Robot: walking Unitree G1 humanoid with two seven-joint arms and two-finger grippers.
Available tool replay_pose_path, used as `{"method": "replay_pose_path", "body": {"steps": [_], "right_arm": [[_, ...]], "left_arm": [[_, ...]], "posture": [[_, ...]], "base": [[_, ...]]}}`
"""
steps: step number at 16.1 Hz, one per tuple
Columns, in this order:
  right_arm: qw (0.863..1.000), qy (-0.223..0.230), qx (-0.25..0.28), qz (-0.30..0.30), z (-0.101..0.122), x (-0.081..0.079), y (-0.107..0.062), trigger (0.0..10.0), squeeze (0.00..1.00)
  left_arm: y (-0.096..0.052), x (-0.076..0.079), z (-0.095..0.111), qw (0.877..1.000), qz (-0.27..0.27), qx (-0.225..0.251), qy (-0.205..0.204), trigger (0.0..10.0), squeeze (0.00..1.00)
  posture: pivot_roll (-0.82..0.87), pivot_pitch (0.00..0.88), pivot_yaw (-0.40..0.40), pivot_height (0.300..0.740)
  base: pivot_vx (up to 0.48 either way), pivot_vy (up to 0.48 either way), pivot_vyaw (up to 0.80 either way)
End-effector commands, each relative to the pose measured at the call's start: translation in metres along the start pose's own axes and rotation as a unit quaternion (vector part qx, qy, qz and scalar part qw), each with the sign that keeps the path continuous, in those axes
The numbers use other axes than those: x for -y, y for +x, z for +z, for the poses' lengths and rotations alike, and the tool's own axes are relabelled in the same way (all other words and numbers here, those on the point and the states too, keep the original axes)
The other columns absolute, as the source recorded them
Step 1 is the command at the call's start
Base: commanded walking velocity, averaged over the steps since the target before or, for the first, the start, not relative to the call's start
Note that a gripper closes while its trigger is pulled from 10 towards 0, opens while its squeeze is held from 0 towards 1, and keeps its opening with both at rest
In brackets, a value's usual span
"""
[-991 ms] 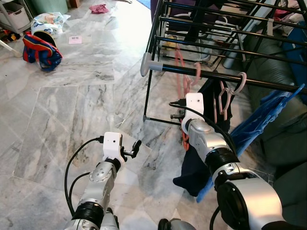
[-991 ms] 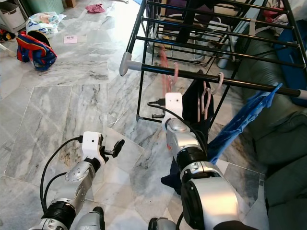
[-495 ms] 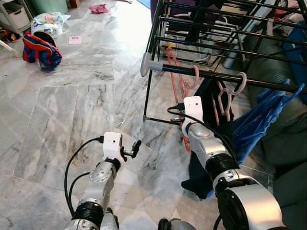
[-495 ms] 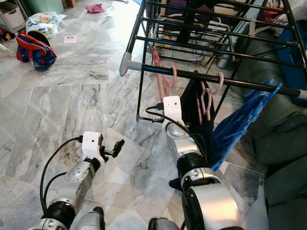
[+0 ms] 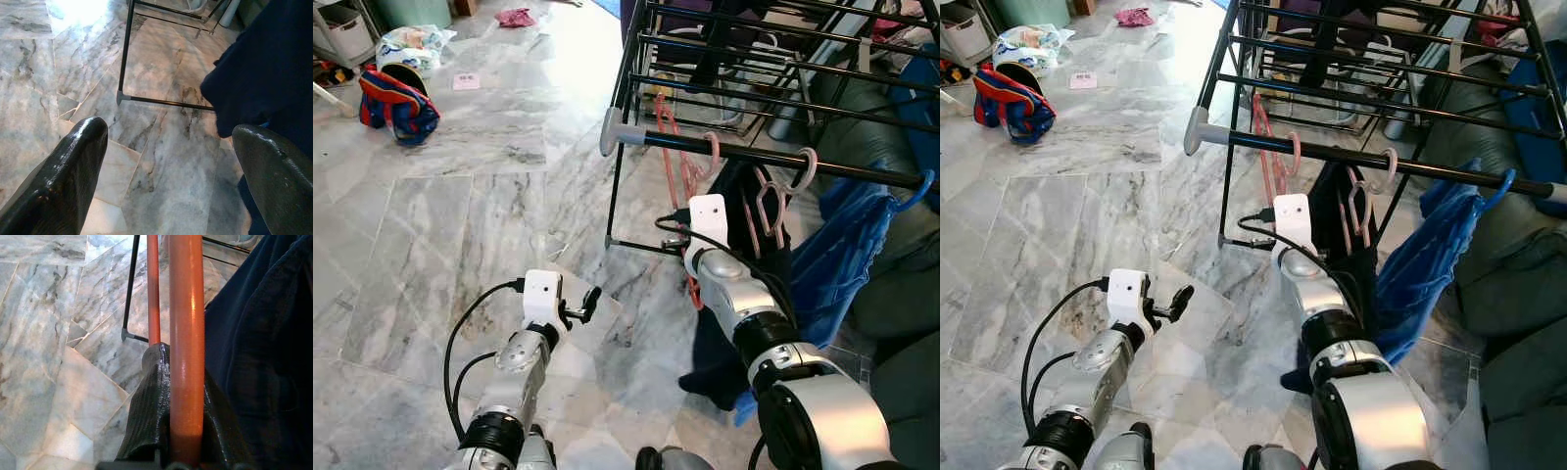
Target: Hang hanger
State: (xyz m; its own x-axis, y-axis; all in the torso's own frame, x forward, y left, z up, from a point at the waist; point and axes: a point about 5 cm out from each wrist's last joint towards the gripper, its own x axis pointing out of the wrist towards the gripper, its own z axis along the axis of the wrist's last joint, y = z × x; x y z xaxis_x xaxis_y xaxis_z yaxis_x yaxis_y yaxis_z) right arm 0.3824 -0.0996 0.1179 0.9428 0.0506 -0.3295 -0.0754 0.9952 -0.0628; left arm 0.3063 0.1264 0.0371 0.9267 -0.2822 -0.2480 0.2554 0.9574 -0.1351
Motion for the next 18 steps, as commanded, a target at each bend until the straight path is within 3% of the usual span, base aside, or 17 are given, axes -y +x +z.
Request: {"method": "replay_pose_path", "body": {"steps": [1,4,8,17,18], "right_arm": [[1.000,0.010,0.007,-0.004,0.009,0.004,0.001,10.0,0.00],[1.000,0.021,0.007,-0.002,0.018,0.003,0.002,10.0,0.00],[0.998,0.050,-0.040,0.012,0.005,-0.002,0.002,10.0,0.00],[0.996,0.069,-0.061,0.015,-0.005,-0.001,0.001,10.0,0.00],[0.995,0.081,-0.060,0.017,-0.006,-0.001,0.001,10.0,1.00]], "left_arm": [[-0.001,0.002,-0.007,1.000,-0.002,-0.016,0.000,10.0,0.00],[-0.001,0.002,-0.007,1.000,-0.003,-0.018,0.000,10.0,0.00],[-0.002,0.003,-0.009,1.000,-0.004,-0.022,0.000,10.0,0.00],[-0.003,0.004,-0.012,1.000,-0.007,-0.028,0.000,10.0,0.00],[-0.003,0.005,-0.012,1.000,-0.008,-0.028,-0.001,10.0,0.00]], "posture": [[0.15,0.194,-0.086,0.740],[0.14,0.195,-0.084,0.740],[0.14,0.197,-0.086,0.740],[0.14,0.201,-0.087,0.740],[0.14,0.201,-0.087,0.740]], "base": [[0.000,0.000,0.00],[0.000,0.000,0.00],[0.000,0.000,0.00],[0.000,0.000,0.00],[0.000,0.000,0.00]]}}
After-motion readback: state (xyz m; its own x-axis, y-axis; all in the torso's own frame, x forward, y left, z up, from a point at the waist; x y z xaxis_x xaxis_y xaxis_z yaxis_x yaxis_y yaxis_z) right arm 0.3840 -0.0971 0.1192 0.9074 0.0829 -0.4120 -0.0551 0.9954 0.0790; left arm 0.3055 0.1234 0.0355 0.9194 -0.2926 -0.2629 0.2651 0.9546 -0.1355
